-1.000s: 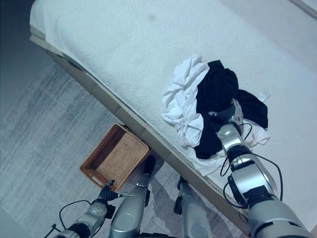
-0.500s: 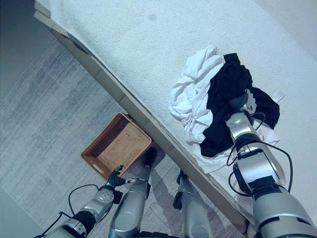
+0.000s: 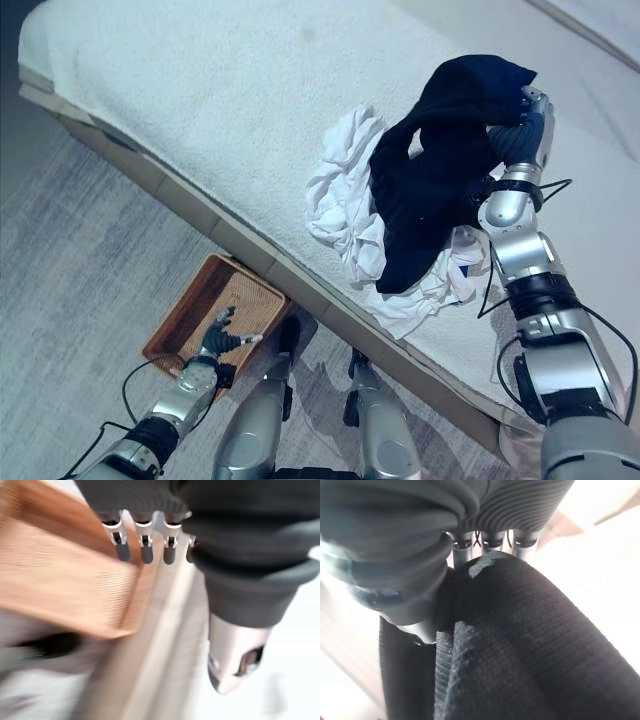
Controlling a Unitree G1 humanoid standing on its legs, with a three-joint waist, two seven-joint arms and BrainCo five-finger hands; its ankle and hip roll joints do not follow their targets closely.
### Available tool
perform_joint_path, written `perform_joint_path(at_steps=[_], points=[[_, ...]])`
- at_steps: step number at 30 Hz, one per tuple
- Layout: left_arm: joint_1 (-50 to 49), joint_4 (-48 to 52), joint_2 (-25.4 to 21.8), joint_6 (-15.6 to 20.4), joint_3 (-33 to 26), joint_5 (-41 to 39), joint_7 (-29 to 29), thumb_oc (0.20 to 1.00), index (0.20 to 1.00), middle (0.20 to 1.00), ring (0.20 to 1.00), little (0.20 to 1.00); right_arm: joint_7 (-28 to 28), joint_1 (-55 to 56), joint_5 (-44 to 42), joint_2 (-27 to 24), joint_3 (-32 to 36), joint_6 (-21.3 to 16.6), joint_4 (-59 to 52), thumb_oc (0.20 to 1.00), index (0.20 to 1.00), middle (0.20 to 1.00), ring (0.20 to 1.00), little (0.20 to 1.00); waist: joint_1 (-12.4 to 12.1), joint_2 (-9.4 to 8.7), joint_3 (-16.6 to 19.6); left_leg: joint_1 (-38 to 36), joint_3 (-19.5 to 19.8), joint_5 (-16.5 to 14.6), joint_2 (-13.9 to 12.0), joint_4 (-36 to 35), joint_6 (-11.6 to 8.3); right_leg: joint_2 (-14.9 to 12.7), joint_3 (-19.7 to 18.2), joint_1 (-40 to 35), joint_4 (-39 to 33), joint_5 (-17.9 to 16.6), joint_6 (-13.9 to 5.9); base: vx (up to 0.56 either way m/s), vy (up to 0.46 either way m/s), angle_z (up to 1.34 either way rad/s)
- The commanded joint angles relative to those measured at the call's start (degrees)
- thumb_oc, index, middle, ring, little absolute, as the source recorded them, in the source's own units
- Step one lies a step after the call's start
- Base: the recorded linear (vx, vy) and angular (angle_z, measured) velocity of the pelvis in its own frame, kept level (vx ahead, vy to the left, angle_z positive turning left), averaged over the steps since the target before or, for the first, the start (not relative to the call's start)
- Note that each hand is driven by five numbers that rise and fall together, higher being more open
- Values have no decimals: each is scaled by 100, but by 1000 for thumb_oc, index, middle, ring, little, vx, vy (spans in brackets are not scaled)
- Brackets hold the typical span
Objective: Pick up clothes into the bucket
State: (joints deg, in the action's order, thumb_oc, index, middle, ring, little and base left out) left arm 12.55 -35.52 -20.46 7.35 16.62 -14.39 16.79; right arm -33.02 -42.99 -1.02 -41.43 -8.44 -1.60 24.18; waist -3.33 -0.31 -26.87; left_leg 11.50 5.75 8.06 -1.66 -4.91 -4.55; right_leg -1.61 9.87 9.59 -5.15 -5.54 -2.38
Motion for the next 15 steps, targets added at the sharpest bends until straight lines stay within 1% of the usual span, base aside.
perform_joint_path(at_steps=[1, 2, 4, 6, 7, 8, 11, 13, 15], points=[[-134, 710, -92, 300, -259, -504, 186, 1000, 1000, 1000, 1000, 1000, -91, 74, 366, -216, 260, -127, -639, 200, 200, 200, 200, 200, 90, -308, 609, -77, -135, -324, 480, -9, 372, -260, -563, 108, 53, -197, -372, 26, -16, -12], [-82, 1082, -174, 358, -372, -531, 230, 1000, 1000, 1000, 1000, 1000, -77, 119, 424, -209, 315, -138, -766, 200, 200, 200, 200, 200, 108, -307, 672, -110, -150, -341, 483, -9, 379, -253, -575, 78, 50, -186, -375, 19, -20, -13], [-73, 1740, -314, 363, -564, -488, 269, 1000, 1000, 1000, 1000, 1000, -21, 261, 543, -186, 452, -126, -1141, 200, 200, 200, 200, 200, 135, -321, 775, -205, -177, -383, 484, -9, 389, -242, -589, 5, 59, -158, -373, 26, -15, -11], [-54, 1975, -367, 354, -641, -459, 295, 1000, 1000, 1000, 1000, 1000, 18, 324, 638, -156, 504, -113, -1352, 200, 200, 200, 200, 200, 146, -329, 824, -272, -205, -416, 487, -9, 392, -231, -602, -48, 61, -137, -373, 28, -5, -9], [72, 2321, -489, 343, -742, -302, 348, 1000, 1000, 1000, 1000, 1000, 90, 390, 642, -81, 530, -177, -1583, 200, 200, 200, 200, 200, 182, -332, 942, -361, -253, -456, 479, -9, 400, -218, -632, -122, 61, -112, -370, 38, -5, -7], [101, 2491, -557, 312, -787, -193, 366, 1000, 1000, 1000, 1000, 1000, 157, 431, 640, -55, 560, -193, -1731, 200, 200, 200, 200, 200, 193, -339, 985, -420, -280, -482, 464, -9, 399, -213, -647, -159, 65, -102, -373, 53, -6, -14], [330, 2938, -744, 264, -847, 35, 371, 1000, 1000, 1000, 1000, 1000, 485, 510, 446, 20, 471, -293, -2003, 200, 200, 200, 200, 200, 244, -360, 1158, -591, -372, -558, 435, -9, 411, -190, -733, -297, 67, -71, -382, 48, -4, -18], [548, 3077, -828, 224, -756, 88, 288, 1000, 1000, 1000, 1000, 1000, 809, 527, 129, 56, 292, -384, -2159, 200, 200, 200, 200, 200, 288, -378, 1288, -712, -436, -596, 410, -9, 417, -175, -780, -402, 67, -49, -381, 63, -9, -12], [688, 3138, -855, 175, -627, 34, 159, 1000, 1000, 1000, 1000, 1000, 1112, 577, -113, 38, 144, -384, -2246, 200, 200, 200, 200, 200, 321, -377, 1396, -827, -485, -635, 394, -9, 420, -160, -810, -506, 68, -22, -382, 63, -5, -13]])
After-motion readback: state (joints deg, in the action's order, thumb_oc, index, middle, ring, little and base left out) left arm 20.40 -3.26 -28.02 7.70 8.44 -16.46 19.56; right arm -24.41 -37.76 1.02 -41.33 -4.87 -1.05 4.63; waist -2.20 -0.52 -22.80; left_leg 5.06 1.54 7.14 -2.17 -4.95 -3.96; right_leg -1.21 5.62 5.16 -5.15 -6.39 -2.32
